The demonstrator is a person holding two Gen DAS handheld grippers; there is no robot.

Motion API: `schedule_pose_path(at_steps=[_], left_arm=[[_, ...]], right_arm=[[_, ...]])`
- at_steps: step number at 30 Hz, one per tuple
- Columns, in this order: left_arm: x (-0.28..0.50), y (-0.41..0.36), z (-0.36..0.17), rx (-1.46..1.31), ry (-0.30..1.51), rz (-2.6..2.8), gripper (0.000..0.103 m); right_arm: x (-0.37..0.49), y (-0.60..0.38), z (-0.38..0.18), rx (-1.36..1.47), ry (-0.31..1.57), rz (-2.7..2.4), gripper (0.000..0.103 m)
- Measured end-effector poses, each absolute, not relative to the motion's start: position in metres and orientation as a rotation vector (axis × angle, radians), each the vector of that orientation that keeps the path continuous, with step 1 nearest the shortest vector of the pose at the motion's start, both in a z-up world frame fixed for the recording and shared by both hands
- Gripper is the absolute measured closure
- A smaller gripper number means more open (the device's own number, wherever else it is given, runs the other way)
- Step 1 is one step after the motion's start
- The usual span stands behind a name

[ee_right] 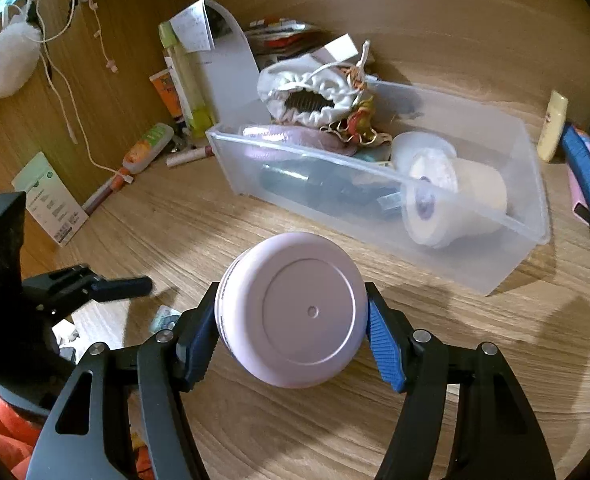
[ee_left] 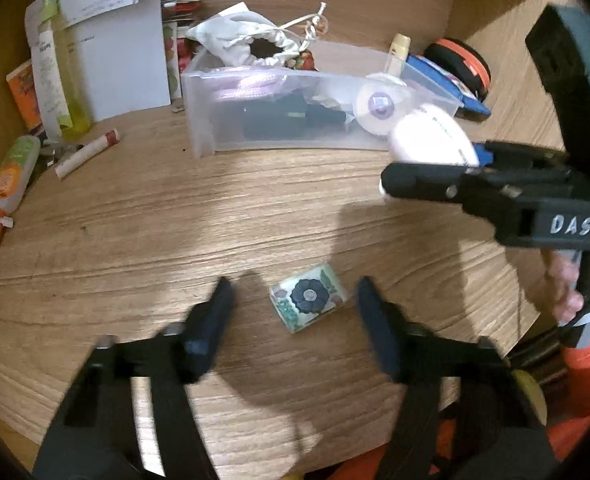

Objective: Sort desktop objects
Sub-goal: 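Grasp the small green square box with the left tool while the right tool holds the pink jar, then carry the pink jar and green box over the bin with both tools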

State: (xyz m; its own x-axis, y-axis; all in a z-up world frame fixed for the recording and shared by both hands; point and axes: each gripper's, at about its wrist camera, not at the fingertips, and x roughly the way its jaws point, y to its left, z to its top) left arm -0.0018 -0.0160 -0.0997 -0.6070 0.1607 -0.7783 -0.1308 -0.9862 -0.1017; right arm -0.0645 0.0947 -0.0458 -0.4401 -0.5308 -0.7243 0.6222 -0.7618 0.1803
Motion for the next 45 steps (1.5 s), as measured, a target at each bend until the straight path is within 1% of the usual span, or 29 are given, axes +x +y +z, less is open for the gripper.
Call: schedule_pose_path(at_steps=[1, 5, 10, 23, 34, 39, 45], left_arm=[[-0.002, -0.014, -0.1, -1.301, -0.048, 2.67, 0.062], [0.002, -0.008, -0.1, -1.268, 0.02, 2.712, 0.062], [0.002, -0.007, -0.089, -1.212, 0.033, 2.747, 0.062], [-0.026, -0.013, -0.046, -1.039, -0.027, 2.811, 0.062], [-0.051, -0.005, 0.0, -0.88, -0.005, 2.795, 0.062], [-0.071, -0.01, 0.011, -0.857, -0.04, 2.793, 0.062], [-0.096, -0.011, 0.008, -0.895, -0.083, 2.763, 0.062]], right_arm=[[-0.064, 0.094, -0.045, 1.052, 0.147, -2.206, 0.04], [-0.063, 0.097, -0.042, 1.039, 0.136, -2.212, 0.04], [-0.059, 0.099, -0.036, 1.015, 0.122, -2.217, 0.04], [-0.059, 0.118, -0.01, 0.952, 0.124, -2.298, 0.04], [-0.074, 0.135, 0.001, 0.952, 0.128, -2.386, 0.04], [-0.084, 0.141, 0.014, 0.92, 0.127, -2.42, 0.04], [-0.104, 0.149, 0.02, 0.906, 0.115, -2.45, 0.04]])
